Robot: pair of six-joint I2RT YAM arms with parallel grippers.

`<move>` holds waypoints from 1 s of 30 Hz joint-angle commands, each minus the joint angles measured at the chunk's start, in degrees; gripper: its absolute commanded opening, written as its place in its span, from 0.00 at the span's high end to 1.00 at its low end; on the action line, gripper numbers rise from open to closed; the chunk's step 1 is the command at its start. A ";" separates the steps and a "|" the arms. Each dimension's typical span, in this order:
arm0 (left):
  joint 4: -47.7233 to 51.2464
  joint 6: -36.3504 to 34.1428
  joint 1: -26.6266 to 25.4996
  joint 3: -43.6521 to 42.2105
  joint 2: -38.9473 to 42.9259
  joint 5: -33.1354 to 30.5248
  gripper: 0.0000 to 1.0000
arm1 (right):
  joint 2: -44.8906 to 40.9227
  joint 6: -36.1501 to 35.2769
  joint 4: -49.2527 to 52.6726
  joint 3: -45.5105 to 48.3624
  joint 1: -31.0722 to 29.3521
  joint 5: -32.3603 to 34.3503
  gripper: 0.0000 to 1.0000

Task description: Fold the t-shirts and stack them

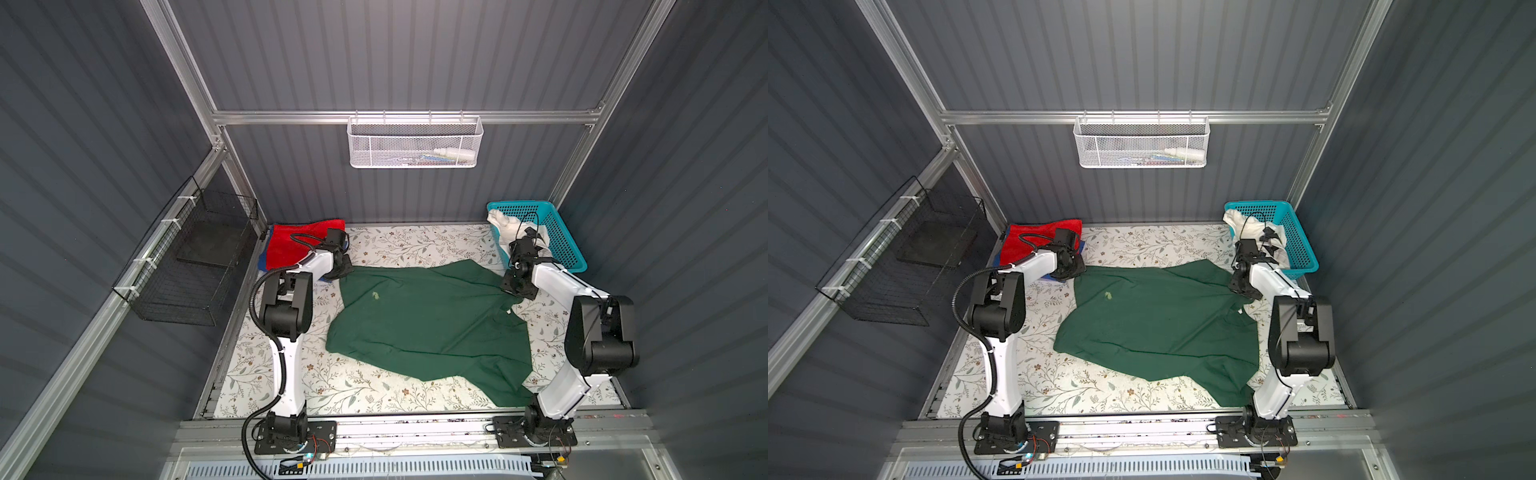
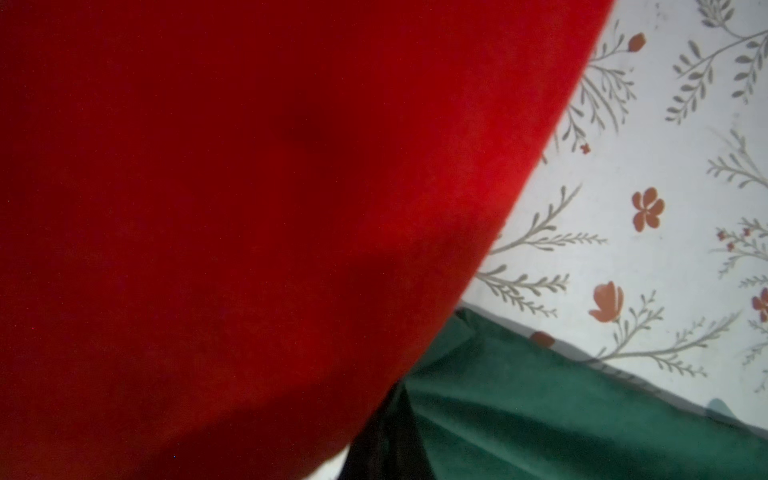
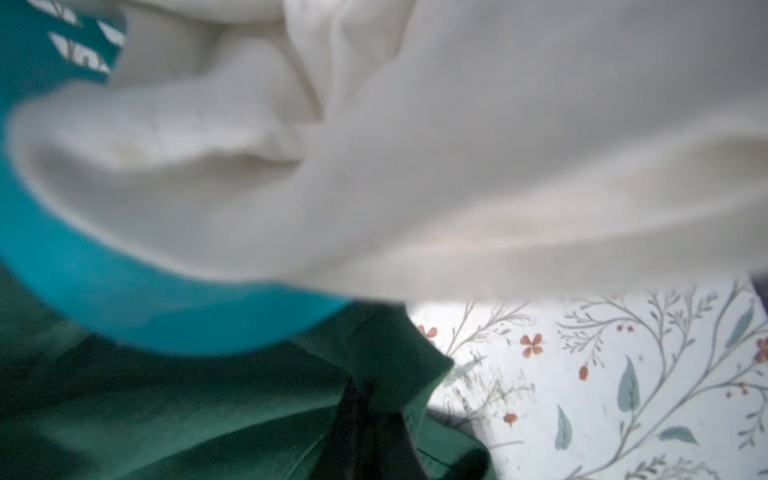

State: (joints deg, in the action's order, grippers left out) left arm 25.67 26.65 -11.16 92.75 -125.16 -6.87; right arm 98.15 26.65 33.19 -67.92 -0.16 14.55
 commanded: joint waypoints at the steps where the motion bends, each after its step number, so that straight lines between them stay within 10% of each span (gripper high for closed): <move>1: 2.85 0.70 0.24 0.50 2.85 0.97 1.00 | -2.91 -0.96 1.63 0.33 -0.72 -1.17 0.44; 6: 1.93 1.19 0.26 -1.14 3.93 4.56 1.00 | -3.52 -4.37 4.05 -4.27 -5.08 -2.19 0.22; 16: 0.38 0.53 0.26 -4.98 7.50 6.44 1.00 | 15.79 -7.66 4.28 -26.01 -7.74 -11.85 0.30; 30: -3.22 1.22 0.17 -4.14 5.09 12.82 1.00 | 35.09 -8.81 12.63 -46.26 -9.42 -8.89 0.32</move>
State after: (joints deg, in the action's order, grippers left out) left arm 22.87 27.66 -11.18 87.50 -118.74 3.64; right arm 131.79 18.70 43.88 -111.02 -9.45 5.15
